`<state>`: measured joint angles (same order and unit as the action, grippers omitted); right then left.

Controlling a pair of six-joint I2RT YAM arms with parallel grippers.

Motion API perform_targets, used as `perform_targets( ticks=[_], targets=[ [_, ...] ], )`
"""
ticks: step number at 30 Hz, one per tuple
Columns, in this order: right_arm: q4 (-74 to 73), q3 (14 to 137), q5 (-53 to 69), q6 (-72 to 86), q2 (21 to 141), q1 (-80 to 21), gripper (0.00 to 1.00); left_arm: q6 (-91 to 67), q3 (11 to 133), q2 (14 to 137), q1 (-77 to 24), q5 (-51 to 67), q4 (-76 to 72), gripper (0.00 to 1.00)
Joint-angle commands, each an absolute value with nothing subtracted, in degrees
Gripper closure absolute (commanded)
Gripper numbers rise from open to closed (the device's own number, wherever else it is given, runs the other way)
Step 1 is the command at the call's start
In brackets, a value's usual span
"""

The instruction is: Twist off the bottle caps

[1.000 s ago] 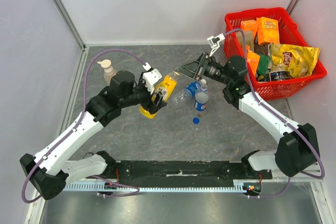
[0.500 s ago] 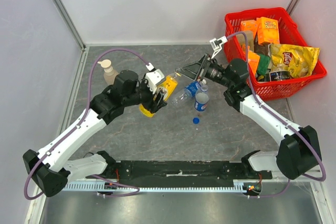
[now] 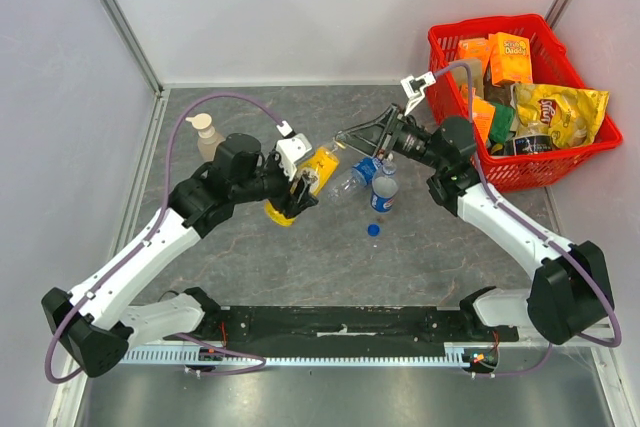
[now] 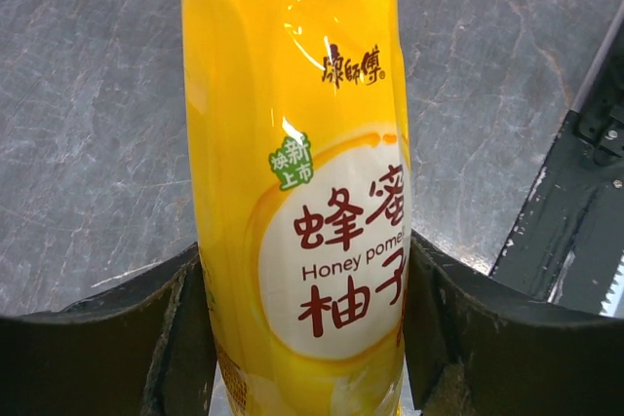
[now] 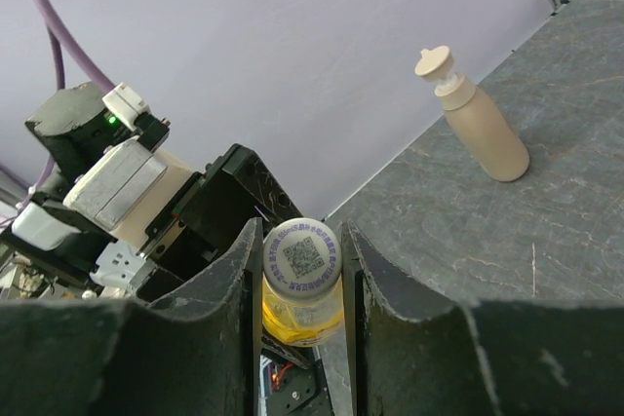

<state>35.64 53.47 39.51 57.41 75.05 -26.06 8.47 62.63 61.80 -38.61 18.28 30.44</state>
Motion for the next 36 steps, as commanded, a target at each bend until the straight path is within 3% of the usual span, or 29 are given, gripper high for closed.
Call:
perform_targets(
  ticks=[1, 12, 22, 26, 32, 35, 36],
  targets=[
    [44.55, 53.35, 43.76, 57.3, 72.34, -26.19, 1.0, 9.05, 64.6, 60.03, -38.76, 27.23, 30.85, 0.69],
    [58.78, 50.36, 51.14, 58.18, 69.7, -26.28, 1.0, 10.11, 65.48, 59.94, -38.76, 42.18, 31.73, 0.83],
    [84.08, 48.51, 55.8, 69.42, 70.57, -26.37, 1.0, 12.83, 68.03, 62.31, -38.85, 60.98, 34.54, 0.9],
    [92.54, 48.52, 56.51, 74.44, 72.07, -26.37, 1.0, 13.1, 68.2, 62.58, -38.76, 63.19, 34.72, 0.91],
    [92.46, 48.95, 55.46, 75.76, 72.68, -26.37, 1.0, 13.53, 67.94, 62.14, -38.85, 60.92, 34.8, 0.92],
    [89.75, 49.48, 54.76, 75.15, 72.69, -26.37, 0.88, 13.62, 67.59, 61.88, -38.76, 58.37, 34.8, 0.95],
    [88.78, 49.48, 54.41, 74.71, 72.6, -26.37, 0.77, 13.62, 67.41, 61.96, -38.76, 57.58, 34.8, 0.95]
  ],
)
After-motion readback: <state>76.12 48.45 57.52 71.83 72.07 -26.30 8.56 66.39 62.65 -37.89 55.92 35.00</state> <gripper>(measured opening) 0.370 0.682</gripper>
